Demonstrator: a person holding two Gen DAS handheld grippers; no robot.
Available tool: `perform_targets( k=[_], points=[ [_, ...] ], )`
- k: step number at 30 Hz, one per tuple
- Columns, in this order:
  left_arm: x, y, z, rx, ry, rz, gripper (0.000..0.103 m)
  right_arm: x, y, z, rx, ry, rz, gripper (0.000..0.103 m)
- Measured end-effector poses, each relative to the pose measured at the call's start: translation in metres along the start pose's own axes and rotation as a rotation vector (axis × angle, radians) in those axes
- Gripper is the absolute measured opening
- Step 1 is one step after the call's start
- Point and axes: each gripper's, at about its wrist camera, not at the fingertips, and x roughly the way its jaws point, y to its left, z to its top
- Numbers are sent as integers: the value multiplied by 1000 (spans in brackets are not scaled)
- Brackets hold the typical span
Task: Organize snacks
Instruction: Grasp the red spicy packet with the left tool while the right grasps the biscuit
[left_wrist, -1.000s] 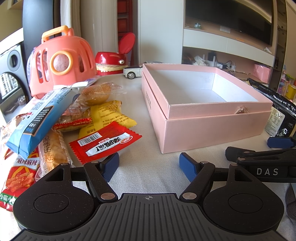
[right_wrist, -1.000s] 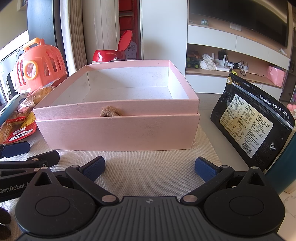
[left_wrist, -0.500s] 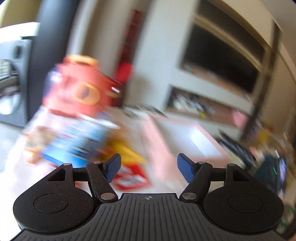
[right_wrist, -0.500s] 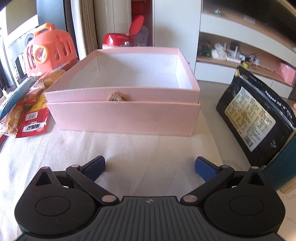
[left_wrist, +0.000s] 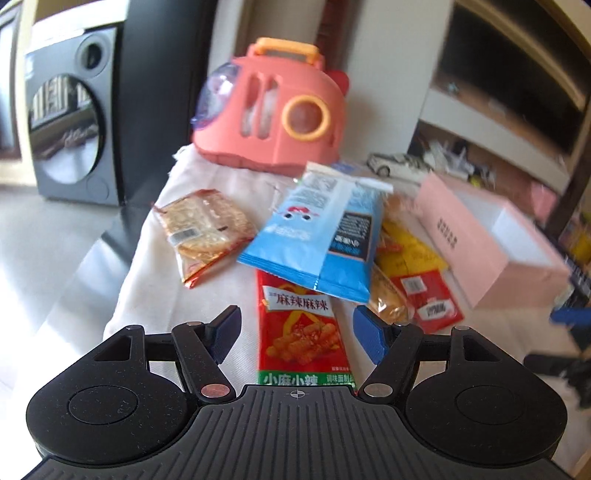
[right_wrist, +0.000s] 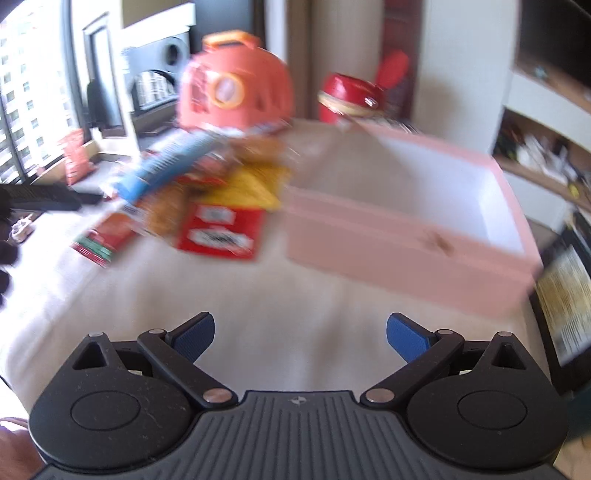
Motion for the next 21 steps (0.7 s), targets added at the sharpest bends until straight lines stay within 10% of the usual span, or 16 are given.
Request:
perform_targets(
  k=[12,21],
  points=[
    [-23,24,-29,42,-7,-23,57,6,76,130,-75,-30,178,100],
    [-73,54,-54,-63,4,-48,59,152,201,195,-200,210,211,98]
  ],
)
